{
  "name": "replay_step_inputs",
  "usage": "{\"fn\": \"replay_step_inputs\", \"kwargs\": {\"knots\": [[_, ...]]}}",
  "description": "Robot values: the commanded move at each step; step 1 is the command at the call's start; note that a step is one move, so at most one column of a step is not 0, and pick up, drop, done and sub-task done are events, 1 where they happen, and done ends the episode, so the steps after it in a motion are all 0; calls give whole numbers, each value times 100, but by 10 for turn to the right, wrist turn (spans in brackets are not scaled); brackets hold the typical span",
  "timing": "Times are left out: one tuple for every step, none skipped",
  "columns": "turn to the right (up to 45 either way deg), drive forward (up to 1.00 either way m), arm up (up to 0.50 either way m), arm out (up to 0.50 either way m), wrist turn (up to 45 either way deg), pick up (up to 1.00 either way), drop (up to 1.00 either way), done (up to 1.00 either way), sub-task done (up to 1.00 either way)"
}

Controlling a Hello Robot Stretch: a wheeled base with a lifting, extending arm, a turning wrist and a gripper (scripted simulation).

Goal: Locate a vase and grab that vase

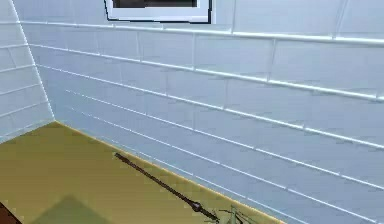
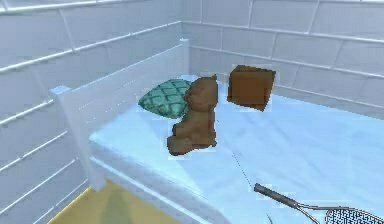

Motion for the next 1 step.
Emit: {"fn": "replay_step_inputs", "kwargs": {"knots": [[-450,0,0,0,0,0,0,0,0]]}}
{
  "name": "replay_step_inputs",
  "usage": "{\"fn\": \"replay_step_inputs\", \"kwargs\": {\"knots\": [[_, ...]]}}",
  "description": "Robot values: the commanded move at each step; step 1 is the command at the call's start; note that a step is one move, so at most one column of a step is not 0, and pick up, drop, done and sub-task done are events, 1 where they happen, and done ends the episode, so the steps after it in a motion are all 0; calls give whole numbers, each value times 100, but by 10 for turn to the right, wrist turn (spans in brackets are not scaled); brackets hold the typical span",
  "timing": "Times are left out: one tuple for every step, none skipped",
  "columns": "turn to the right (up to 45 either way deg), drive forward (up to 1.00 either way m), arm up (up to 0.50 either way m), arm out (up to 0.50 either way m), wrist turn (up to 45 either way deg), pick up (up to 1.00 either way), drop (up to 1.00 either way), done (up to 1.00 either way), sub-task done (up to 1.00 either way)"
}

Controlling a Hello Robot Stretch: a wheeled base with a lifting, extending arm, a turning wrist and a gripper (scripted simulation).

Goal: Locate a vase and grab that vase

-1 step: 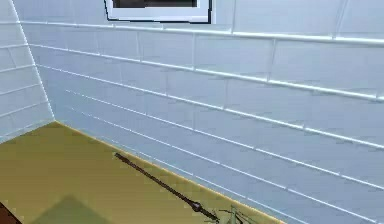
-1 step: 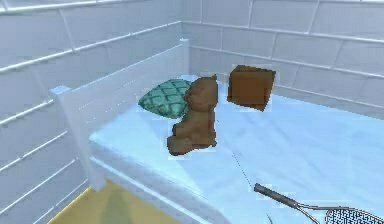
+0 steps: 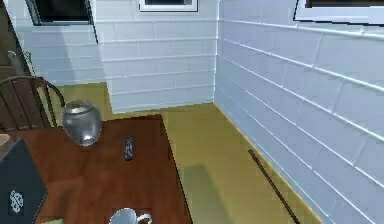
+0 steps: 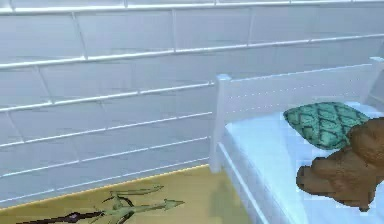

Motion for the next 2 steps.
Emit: {"fn": "replay_step_inputs", "kwargs": {"knots": [[-450,0,0,0,0,0,0,0,0],[-390,0,0,0,0,0,0,0,0]]}}
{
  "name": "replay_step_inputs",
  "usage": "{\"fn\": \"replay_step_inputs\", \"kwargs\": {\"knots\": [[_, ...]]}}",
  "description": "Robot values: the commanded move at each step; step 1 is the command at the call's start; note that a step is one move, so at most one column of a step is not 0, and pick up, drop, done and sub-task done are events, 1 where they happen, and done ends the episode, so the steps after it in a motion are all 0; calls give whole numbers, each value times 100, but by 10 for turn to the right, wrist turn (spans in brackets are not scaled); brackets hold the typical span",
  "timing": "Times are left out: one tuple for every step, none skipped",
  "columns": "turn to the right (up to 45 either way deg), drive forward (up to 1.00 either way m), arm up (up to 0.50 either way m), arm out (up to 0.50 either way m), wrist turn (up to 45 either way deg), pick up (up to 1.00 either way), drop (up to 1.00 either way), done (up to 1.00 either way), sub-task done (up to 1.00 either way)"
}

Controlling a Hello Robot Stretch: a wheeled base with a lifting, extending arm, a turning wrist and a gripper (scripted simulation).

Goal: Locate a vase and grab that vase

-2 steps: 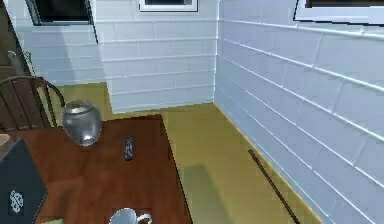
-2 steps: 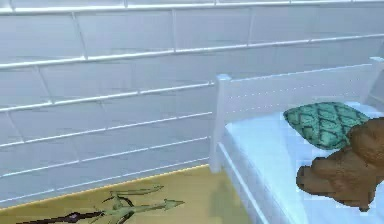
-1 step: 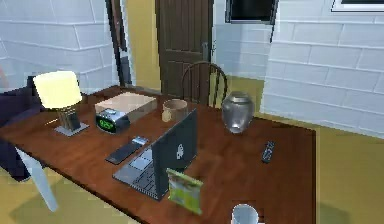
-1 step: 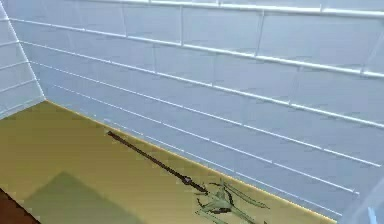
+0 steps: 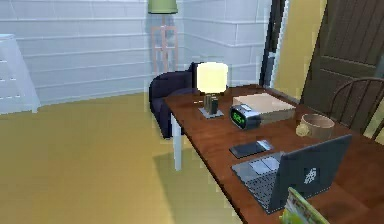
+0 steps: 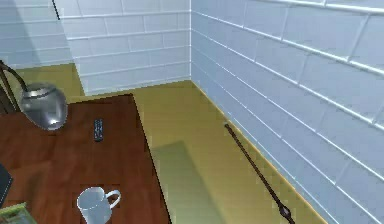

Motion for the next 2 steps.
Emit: {"fn": "replay_step_inputs", "kwargs": {"knots": [[0,15,0,0,0,0,0,0,0],[-270,0,0,0,0,0,0,0,0]]}}
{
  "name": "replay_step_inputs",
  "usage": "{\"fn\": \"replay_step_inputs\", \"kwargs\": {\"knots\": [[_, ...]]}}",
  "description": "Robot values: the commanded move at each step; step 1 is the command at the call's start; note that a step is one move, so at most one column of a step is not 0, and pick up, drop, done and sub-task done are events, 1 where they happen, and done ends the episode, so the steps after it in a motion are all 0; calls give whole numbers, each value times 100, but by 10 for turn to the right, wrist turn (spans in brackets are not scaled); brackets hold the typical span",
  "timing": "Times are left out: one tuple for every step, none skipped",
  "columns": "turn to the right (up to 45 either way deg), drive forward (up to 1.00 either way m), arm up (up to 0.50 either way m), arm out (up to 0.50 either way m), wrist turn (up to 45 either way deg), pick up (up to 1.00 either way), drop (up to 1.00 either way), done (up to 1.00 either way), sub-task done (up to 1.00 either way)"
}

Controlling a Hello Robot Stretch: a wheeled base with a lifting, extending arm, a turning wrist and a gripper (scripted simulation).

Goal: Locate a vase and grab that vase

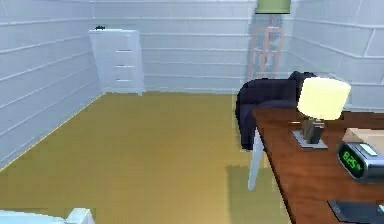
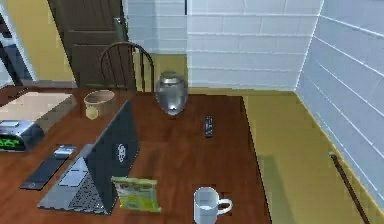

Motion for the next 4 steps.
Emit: {"fn": "replay_step_inputs", "kwargs": {"knots": [[450,0,0,0,0,0,0,0,0],[450,0,0,0,0,0,0,0,0],[450,0,0,0,0,0,0,0,0],[360,0,0,0,0,0,0,0,0]]}}
